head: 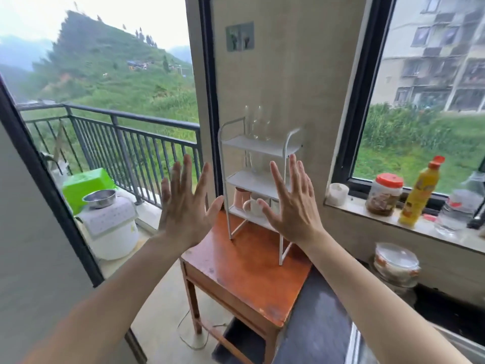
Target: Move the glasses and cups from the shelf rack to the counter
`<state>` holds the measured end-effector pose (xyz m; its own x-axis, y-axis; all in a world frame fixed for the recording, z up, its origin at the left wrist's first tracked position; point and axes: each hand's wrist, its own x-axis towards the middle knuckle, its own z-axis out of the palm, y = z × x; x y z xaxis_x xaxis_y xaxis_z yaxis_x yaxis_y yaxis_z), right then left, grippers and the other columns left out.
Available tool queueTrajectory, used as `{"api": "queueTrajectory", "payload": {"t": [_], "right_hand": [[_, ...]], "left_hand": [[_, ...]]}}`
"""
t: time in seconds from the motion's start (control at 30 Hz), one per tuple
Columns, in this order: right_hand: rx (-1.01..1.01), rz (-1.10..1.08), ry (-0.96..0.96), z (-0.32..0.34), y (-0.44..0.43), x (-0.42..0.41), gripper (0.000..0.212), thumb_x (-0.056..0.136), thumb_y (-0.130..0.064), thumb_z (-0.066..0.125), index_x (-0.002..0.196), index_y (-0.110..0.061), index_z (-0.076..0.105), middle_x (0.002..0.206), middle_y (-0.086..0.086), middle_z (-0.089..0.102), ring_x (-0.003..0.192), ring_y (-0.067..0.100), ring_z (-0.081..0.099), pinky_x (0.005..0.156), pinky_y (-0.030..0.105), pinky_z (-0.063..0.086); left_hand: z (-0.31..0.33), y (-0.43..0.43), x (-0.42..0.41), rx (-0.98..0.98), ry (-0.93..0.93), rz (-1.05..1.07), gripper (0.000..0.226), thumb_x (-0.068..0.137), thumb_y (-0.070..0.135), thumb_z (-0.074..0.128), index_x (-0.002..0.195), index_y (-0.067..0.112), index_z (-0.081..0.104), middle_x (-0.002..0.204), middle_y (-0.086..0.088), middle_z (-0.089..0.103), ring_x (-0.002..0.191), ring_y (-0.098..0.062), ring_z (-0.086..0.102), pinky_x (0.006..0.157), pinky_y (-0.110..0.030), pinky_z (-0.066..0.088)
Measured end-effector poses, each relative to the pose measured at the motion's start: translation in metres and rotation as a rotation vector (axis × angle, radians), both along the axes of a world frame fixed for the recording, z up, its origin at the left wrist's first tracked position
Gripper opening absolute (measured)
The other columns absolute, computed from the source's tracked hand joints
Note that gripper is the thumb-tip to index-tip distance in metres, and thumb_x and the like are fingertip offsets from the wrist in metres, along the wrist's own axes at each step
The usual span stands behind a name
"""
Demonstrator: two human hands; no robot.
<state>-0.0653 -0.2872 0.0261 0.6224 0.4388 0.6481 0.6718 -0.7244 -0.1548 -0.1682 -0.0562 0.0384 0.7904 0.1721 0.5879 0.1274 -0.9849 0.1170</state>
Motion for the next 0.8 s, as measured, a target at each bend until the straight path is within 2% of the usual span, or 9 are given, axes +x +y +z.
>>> {"api": "queueTrajectory", "payload": {"t": [0.07, 0.17, 0.27, 0.37, 0.5, 0.67, 0.8], "right_hand": [[-0.014, -0.012, -0.01, 0.009, 0.022, 0.029, 0.085, 0.095, -0.057, 0.047, 0.162, -0.023, 0.008, 0.167, 0.023, -0.007, 0.153, 0.042, 0.003, 0.121, 0.057, 0.019], [-0.02, -0.045, -0.022, 0.016, 0.055, 0.071, 0.088, 0.095, -0.05, 0.056, 0.162, -0.024, 0.006, 0.167, 0.022, -0.008, 0.154, 0.041, 0.005, 0.122, 0.055, 0.019], [0.001, -0.098, -0.044, 0.022, 0.085, 0.114, 0.089, 0.095, -0.048, 0.056, 0.162, -0.029, 0.0, 0.168, 0.018, -0.01, 0.154, 0.038, 0.004, 0.123, 0.052, 0.017], [0.045, -0.185, -0.022, 0.031, 0.111, 0.155, 0.088, 0.096, -0.047, 0.055, 0.161, -0.03, -0.002, 0.168, 0.017, -0.01, 0.154, 0.038, 0.004, 0.123, 0.052, 0.016], [0.036, -0.281, 0.01, 0.05, 0.138, 0.203, 0.088, 0.096, -0.045, 0.057, 0.161, -0.031, -0.001, 0.168, 0.016, -0.01, 0.154, 0.036, 0.006, 0.122, 0.051, 0.021], [0.116, -0.331, 0.089, 0.066, 0.153, 0.25, 0.088, 0.096, -0.045, 0.055, 0.16, -0.037, -0.004, 0.169, 0.012, -0.004, 0.154, 0.034, 0.01, 0.12, 0.051, 0.023], [0.201, -0.364, 0.18, 0.074, 0.155, 0.289, 0.09, 0.095, -0.042, 0.057, 0.159, -0.039, -0.007, 0.168, 0.014, 0.001, 0.151, 0.037, 0.02, 0.116, 0.048, 0.03]], "left_hand": [[0.006, 0.022, 0.034, -0.015, -0.013, -0.02, 0.078, 0.098, 0.06, 0.034, 0.16, 0.029, -0.002, 0.167, -0.013, -0.017, 0.154, -0.032, -0.014, 0.121, -0.06, 0.002], [0.011, 0.054, 0.089, -0.036, -0.009, -0.064, 0.08, 0.094, 0.067, 0.022, 0.157, 0.033, -0.016, 0.164, -0.011, -0.027, 0.152, -0.03, -0.022, 0.122, -0.058, -0.003], [0.015, 0.085, 0.146, -0.092, -0.013, -0.151, 0.083, 0.096, 0.065, 0.029, 0.151, 0.039, -0.028, 0.16, -0.006, -0.038, 0.148, -0.025, -0.032, 0.121, -0.054, -0.009], [0.024, 0.111, 0.201, -0.149, -0.004, -0.243, 0.088, 0.096, 0.063, 0.036, 0.15, 0.039, -0.03, 0.158, -0.005, -0.04, 0.149, -0.026, -0.03, 0.122, -0.052, -0.007], [0.043, 0.131, 0.274, -0.195, -0.001, -0.385, 0.088, 0.096, 0.064, 0.035, 0.152, 0.038, -0.027, 0.162, -0.007, -0.033, 0.151, -0.026, -0.023, 0.122, -0.047, -0.004], [0.061, 0.134, 0.351, -0.243, -0.015, -0.493, 0.084, 0.097, 0.062, 0.037, 0.156, 0.034, -0.016, 0.167, -0.01, -0.015, 0.154, -0.033, -0.004, 0.122, -0.049, 0.007], [0.071, 0.129, 0.405, -0.326, 0.043, -0.589, 0.086, 0.098, 0.053, 0.047, 0.158, 0.032, -0.012, 0.168, -0.012, -0.008, 0.154, -0.035, 0.001, 0.12, -0.049, 0.013]]}}
